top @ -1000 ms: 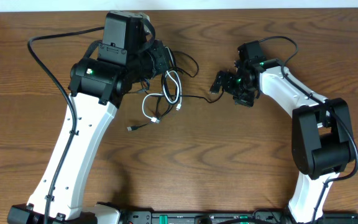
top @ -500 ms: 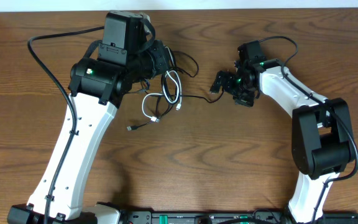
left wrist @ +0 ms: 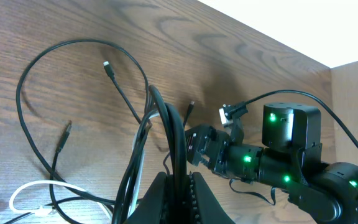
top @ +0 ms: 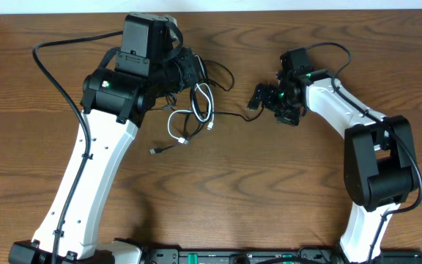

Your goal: Untangle cables

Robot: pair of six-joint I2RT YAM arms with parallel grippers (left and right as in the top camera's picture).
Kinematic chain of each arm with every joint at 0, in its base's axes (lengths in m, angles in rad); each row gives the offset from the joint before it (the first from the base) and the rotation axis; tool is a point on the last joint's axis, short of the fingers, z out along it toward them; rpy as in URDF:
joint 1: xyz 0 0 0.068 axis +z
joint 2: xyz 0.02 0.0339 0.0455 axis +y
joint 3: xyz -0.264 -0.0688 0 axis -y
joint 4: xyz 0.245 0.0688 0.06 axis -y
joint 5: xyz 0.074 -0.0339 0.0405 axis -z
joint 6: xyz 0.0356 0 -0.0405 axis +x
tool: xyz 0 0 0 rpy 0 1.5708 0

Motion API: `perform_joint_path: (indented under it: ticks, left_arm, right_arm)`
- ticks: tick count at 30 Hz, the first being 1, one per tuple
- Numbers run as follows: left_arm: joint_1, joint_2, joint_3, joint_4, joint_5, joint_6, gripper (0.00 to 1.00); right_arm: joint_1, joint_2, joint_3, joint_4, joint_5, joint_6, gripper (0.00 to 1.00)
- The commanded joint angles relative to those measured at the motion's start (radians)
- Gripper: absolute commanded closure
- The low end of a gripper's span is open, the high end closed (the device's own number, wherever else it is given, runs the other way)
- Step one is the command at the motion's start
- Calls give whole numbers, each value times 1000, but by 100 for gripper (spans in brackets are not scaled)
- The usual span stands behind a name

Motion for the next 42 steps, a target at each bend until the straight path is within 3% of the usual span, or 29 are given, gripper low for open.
perform_joint_path:
  ticks: [1,42]
  left_arm:
    - [3,4,16,4,5,14,93]
    - [3,4,16,5,-14,40,93]
  right_arm:
    - [3,8,7,-3,2,17,1]
    - [3,8,7,-3,2,17,1]
